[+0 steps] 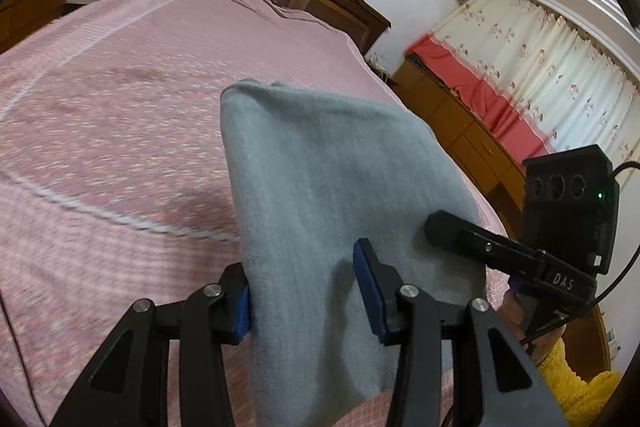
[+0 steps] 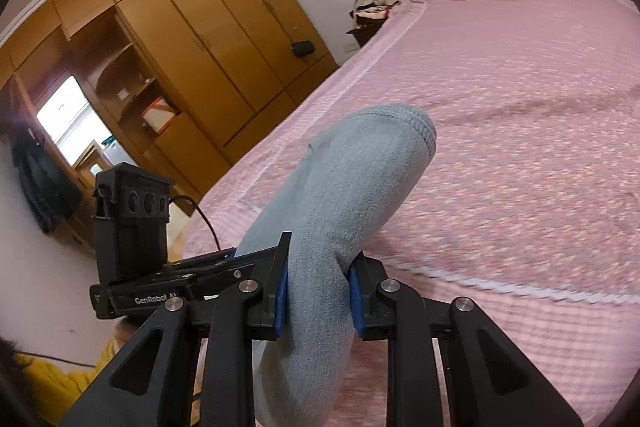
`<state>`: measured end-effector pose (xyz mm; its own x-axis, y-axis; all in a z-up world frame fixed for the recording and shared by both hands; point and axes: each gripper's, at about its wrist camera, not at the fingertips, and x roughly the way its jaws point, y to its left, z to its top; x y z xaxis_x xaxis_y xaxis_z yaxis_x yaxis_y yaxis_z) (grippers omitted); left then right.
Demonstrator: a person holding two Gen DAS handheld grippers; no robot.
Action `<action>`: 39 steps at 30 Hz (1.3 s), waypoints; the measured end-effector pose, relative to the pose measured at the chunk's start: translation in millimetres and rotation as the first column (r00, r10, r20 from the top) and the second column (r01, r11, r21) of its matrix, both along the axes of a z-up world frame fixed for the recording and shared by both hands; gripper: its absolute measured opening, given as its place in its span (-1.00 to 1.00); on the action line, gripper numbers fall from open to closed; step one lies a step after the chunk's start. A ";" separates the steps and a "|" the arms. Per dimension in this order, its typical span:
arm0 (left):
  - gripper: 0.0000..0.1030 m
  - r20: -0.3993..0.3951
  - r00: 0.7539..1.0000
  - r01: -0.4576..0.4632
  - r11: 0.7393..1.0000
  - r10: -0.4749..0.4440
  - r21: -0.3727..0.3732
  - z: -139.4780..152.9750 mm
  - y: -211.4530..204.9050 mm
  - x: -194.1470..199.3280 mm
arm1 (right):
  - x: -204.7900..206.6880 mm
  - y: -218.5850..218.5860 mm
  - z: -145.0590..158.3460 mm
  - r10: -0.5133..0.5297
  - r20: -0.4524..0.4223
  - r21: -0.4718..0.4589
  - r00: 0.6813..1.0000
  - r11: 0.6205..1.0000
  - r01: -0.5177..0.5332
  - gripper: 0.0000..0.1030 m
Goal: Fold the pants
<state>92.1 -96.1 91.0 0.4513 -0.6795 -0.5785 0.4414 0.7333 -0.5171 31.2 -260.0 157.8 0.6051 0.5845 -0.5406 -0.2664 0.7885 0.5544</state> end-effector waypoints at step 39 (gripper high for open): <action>0.10 -0.018 0.999 0.055 0.931 -0.052 0.362 -40.5 -69.5 -16.8 | -61.9 -38.8 -64.9 -0.306 -0.167 -0.330 0.937 0.913 0.239 -0.27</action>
<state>75.3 -165.7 50.5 0.4147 -0.4459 -0.7932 0.4817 0.8471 -0.2244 -30.7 -298.8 93.0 0.5697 0.2031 -0.7963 0.0793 0.9509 0.2992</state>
